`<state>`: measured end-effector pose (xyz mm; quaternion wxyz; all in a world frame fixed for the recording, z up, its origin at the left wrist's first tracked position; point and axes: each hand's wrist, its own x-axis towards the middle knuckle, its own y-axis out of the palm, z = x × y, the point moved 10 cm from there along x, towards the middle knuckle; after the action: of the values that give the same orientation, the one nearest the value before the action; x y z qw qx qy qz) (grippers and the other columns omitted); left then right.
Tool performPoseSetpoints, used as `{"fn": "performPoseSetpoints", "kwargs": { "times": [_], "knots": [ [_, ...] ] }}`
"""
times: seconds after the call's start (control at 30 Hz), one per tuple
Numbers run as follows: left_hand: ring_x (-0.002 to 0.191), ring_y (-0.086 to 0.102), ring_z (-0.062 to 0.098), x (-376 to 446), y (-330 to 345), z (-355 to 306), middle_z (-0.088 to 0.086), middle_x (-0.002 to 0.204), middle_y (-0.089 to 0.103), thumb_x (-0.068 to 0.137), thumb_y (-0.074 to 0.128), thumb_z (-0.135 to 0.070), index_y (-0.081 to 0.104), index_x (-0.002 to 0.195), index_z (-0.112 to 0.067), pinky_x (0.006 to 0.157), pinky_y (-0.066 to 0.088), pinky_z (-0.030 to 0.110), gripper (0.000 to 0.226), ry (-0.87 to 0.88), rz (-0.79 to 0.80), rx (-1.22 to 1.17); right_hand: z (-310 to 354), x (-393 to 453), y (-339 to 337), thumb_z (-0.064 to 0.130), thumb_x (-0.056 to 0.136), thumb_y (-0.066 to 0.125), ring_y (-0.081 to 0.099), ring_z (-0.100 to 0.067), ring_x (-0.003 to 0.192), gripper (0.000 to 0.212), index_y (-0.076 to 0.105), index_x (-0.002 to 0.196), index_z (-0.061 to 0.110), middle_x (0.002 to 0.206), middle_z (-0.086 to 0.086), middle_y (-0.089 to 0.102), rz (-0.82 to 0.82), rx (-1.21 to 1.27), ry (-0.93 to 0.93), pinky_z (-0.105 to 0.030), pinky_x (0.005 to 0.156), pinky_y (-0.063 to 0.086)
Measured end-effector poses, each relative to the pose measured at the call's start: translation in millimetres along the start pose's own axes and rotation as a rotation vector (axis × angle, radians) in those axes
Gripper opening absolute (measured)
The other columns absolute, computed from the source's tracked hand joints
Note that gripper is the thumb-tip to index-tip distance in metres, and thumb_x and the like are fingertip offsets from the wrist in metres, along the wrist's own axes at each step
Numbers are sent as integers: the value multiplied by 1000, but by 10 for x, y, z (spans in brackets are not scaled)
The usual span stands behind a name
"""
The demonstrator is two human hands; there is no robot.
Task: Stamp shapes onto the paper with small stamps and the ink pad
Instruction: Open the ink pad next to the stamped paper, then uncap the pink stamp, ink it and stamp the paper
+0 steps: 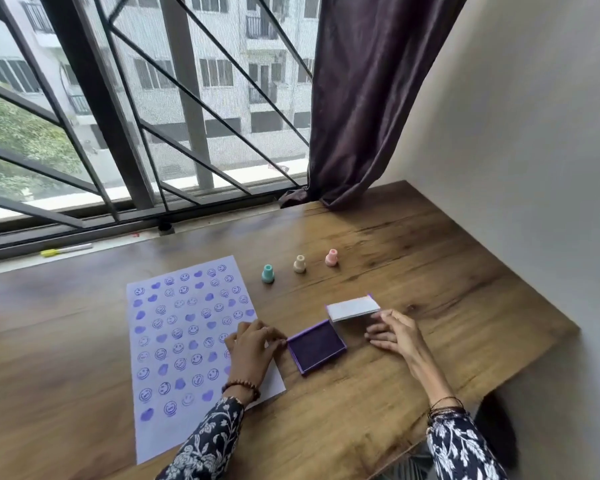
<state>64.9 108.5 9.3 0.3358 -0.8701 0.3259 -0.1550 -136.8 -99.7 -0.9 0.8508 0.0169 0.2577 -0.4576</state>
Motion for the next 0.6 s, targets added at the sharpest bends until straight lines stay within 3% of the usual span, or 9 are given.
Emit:
{"fn": "performPoseSetpoints", "kwargs": {
  "times": [0.17,0.3,0.4,0.5,0.6],
  "knots": [
    [83,40,10,61,117,-100,-23,72,45,78,66,-23,69,76,-31,76,23,34,8,26,17,36,-60,331,-243,11,91,46,54,-7,31,20,54,73,6,56,-11,53,-119,-124,-9,-17,35,46],
    [82,38,8,40,53,-92,-28,73,43,80,63,-18,68,77,-32,72,19,31,16,70,17,54,113,316,-156,29,80,64,60,-21,51,18,58,78,13,60,-6,64,-216,-415,-140,-33,51,51],
    [82,38,7,42,68,-90,-28,73,44,81,62,-19,67,77,-34,74,22,32,16,79,39,58,180,340,-174,22,77,65,65,-30,63,7,59,73,20,70,-8,70,-269,-560,-196,-44,59,58],
    [81,39,9,58,93,-79,-30,72,44,82,57,-26,67,78,-33,76,28,35,13,79,73,74,239,355,-168,14,78,62,65,-29,58,13,55,69,21,71,-10,70,-246,-554,-218,-48,57,58],
    [80,40,11,75,100,-95,-31,71,43,79,48,-33,67,80,-31,73,22,33,19,92,106,118,279,365,-188,12,78,63,65,-29,57,10,57,71,16,71,-12,69,-215,-530,-214,-49,57,57]
  ]
}}
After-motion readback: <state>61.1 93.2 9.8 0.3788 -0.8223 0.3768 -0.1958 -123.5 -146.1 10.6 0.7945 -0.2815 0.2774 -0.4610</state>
